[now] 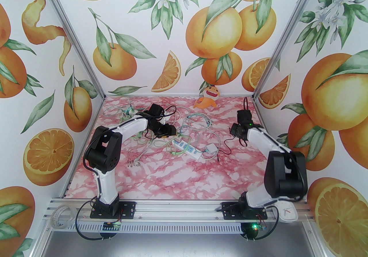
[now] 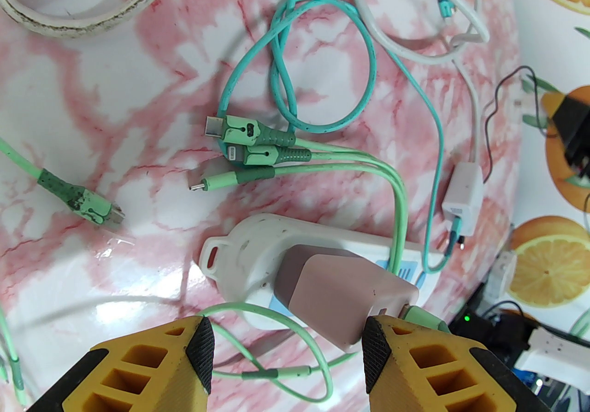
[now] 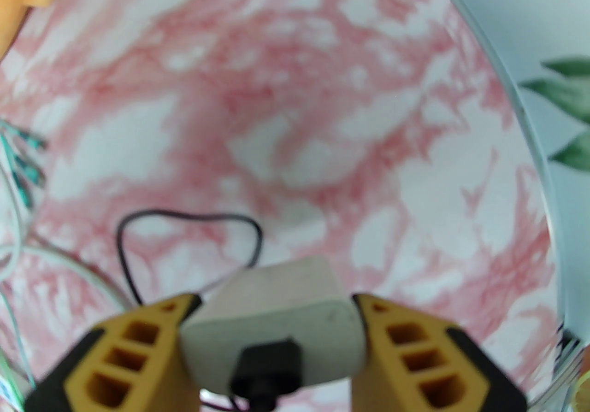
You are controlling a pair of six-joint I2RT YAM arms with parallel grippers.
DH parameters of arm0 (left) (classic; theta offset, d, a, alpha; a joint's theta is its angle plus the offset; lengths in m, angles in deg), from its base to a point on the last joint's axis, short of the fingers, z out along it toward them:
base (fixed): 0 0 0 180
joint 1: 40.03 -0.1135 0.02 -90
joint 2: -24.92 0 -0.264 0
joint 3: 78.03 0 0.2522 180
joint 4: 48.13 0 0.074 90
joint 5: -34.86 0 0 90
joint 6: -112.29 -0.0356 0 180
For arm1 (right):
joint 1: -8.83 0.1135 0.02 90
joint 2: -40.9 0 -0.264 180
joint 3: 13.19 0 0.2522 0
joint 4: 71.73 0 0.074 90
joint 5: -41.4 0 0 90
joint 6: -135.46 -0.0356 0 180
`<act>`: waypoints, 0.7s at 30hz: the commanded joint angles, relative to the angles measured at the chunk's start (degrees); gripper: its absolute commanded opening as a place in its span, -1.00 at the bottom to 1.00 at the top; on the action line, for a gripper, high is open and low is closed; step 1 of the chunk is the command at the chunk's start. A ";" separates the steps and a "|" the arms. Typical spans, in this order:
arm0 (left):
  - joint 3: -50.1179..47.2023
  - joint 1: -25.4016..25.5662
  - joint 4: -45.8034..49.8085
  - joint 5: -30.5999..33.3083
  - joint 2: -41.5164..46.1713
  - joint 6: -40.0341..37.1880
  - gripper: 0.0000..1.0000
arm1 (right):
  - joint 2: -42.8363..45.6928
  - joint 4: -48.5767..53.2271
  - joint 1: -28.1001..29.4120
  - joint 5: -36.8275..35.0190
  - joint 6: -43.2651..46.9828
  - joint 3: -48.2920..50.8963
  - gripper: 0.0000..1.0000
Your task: Pull the plug off the socket
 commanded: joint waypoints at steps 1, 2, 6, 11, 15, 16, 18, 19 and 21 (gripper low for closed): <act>1.29 -0.28 0.35 -0.04 1.88 -0.44 0.16 | 3.31 -5.93 -0.28 -1.85 -4.11 4.90 0.06; 1.20 -0.28 0.33 -0.16 1.88 -0.49 0.16 | 3.93 -6.25 -0.28 -2.36 -4.85 6.13 0.10; 0.54 -0.28 0.24 -0.10 2.71 -0.44 0.16 | 5.82 -7.18 -0.36 -2.27 -6.98 9.49 0.13; -0.61 -0.29 0.24 0.33 4.16 -0.47 0.15 | 8.92 -4.98 -0.38 -0.93 -7.91 9.74 0.44; -1.39 -0.44 0.06 1.11 6.10 -0.01 0.20 | 15.49 -1.87 -0.37 -1.47 -7.23 9.08 0.74; -1.61 -0.52 0.03 1.39 6.65 0.04 0.25 | 17.11 -1.29 -0.30 -1.05 -6.74 8.78 0.96; -1.56 -0.63 0.23 1.80 7.48 0.29 0.31 | 19.39 0.20 -0.29 0.47 -5.52 8.01 0.99; -1.40 -0.76 0.53 2.32 7.96 0.28 0.33 | 20.35 1.01 -0.29 1.45 -5.03 7.51 0.99; -1.04 -0.97 1.00 3.04 9.01 0.50 0.41 | 21.80 2.31 -0.12 3.47 -4.23 6.58 0.99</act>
